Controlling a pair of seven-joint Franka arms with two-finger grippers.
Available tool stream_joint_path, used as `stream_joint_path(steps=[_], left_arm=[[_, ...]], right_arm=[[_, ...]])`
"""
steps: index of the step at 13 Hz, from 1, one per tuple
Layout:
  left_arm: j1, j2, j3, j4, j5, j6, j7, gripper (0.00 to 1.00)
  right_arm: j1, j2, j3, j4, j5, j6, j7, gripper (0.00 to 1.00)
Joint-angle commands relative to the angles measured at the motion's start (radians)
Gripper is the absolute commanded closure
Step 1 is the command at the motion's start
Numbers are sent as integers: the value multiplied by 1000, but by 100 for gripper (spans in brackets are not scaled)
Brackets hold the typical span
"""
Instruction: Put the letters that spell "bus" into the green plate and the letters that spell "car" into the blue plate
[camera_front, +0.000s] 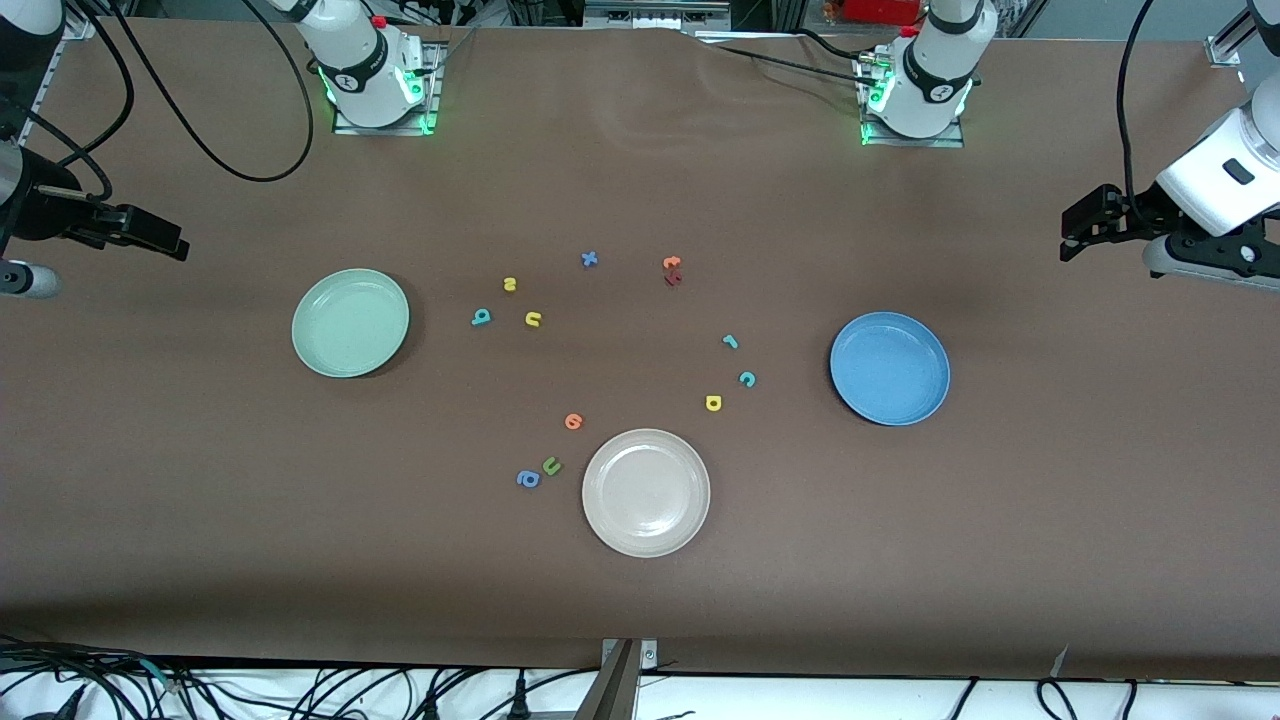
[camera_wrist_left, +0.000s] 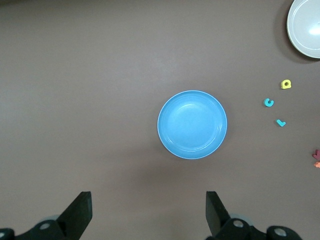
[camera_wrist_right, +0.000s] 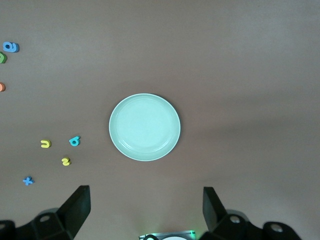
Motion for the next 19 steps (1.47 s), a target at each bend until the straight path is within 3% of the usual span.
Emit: stream_joint_path(steps=[1,19], left_arm=[[7,-3,-7,13,-14,-14,-6,0],[6,3,-7,15,-12,-10,-34,0]], right_arm=[[0,-9,-1,-13,13,10,12,1],[0,-16,-1,-29,13,23,12,1]])
